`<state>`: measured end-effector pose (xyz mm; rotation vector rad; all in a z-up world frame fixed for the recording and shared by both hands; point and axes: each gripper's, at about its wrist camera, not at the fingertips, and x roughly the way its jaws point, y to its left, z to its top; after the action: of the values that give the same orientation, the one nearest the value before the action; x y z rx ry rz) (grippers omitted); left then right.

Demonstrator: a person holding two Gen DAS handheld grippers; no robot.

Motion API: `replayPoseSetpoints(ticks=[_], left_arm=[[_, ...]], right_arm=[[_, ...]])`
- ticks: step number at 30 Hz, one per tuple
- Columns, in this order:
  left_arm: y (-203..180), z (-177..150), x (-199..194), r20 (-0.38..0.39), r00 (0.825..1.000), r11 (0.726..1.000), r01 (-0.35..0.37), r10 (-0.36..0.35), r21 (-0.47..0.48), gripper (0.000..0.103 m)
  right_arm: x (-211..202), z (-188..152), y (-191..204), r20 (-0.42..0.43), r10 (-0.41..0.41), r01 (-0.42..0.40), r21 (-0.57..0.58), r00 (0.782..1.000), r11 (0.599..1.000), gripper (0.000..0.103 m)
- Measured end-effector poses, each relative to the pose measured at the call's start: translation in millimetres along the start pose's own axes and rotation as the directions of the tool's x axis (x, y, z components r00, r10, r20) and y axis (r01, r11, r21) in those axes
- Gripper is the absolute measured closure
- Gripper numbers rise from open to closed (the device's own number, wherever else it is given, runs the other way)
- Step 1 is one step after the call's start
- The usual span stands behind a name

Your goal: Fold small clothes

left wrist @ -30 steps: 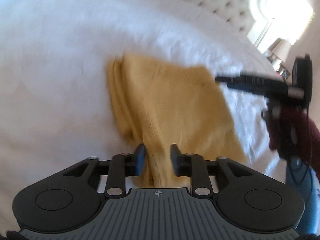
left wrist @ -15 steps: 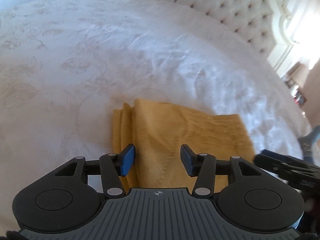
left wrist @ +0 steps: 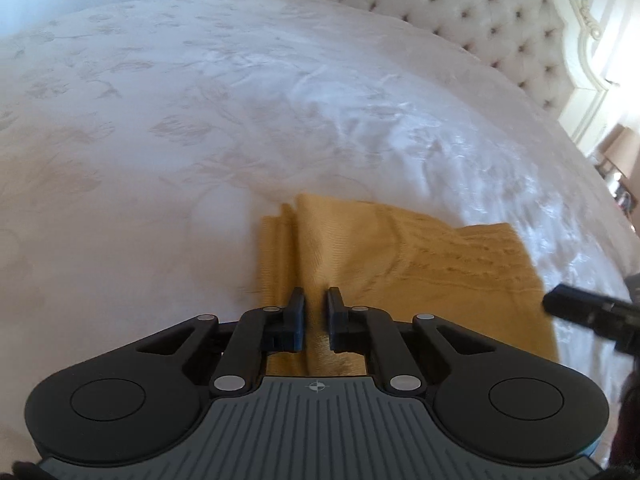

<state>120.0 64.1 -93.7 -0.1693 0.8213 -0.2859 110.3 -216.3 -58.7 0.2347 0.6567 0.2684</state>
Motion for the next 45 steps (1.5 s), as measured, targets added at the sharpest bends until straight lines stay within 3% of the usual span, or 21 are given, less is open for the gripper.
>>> replayPoseSetpoints(ticks=[4,8,12,16,18,21,25,28,31,33,38,42,45], left_arm=[[3.0,2.1,5.7,-0.015,1.000,1.000,-0.001,0.001,-0.003,0.092],[0.2,-0.6,9.0,-0.013,1.000,1.000,-0.009,0.010,0.029,0.092],[1.7,-1.5,9.5,-0.012,1.000,1.000,-0.005,0.006,0.025,0.090],[0.2,4.0,2.9,0.001,1.000,0.999,0.007,-0.007,0.041,0.084],[-3.2,11.7,-5.3,0.046,0.999,0.998,-0.010,0.007,0.060,0.063],[-8.7,23.6,-9.0,0.122,0.992,0.996,-0.027,0.017,0.086,0.046],[-12.0,33.6,12.9,0.094,0.995,0.994,-0.043,0.034,0.096,0.045],[-7.2,31.2,33.3,0.040,0.993,0.988,-0.114,0.110,0.105,0.044],[2.0,25.6,42.6,0.025,0.989,0.984,-0.145,0.143,0.101,0.028],[0.3,26.5,38.5,0.024,0.987,0.981,-0.159,0.157,0.110,0.028],[-9.3,25.8,2.9,0.055,0.988,0.982,-0.153,0.147,0.108,0.029],[-22.8,2.4,-25.4,0.046,0.994,0.982,-0.108,0.102,0.153,0.029],[-26.0,-21.2,-30.6,0.005,0.995,0.975,-0.103,0.103,0.196,0.029]], right_arm=[[25.4,12.4,-13.0,-0.001,-0.065,0.065,0.007,0.998,0.998,0.029],[68.3,17.6,-38.0,-0.071,-0.167,0.169,0.026,0.983,0.985,0.030],[84.5,17.4,-47.9,-0.068,-0.183,0.185,0.023,0.981,0.982,0.027],[69.1,20.9,-43.2,-0.048,-0.176,0.177,0.020,0.983,0.984,0.026],[53.2,21.6,-40.2,-0.013,-0.175,0.175,0.020,0.984,0.984,0.024],[34.1,23.8,-29.1,0.031,-0.171,0.171,-0.007,0.985,0.985,0.024],[26.8,16.9,-10.1,0.013,-0.148,0.148,-0.075,0.989,0.986,0.015],[32.0,1.7,-1.3,-0.041,-0.175,0.168,-0.132,0.984,0.977,0.015],[36.1,-13.4,-8.1,-0.077,-0.186,0.180,-0.077,0.980,0.981,0.013],[34.0,-14.3,-15.2,-0.084,-0.176,0.175,-0.020,0.981,0.984,0.011],[7.4,-7.2,-6.4,-0.038,-0.174,0.174,-0.017,0.984,0.985,0.010],[-13.3,-13.3,4.7,-0.026,-0.163,0.163,-0.022,0.986,0.986,0.007],[-17.1,-24.1,7.7,-0.067,-0.174,0.173,-0.025,0.982,0.985,0.006]])
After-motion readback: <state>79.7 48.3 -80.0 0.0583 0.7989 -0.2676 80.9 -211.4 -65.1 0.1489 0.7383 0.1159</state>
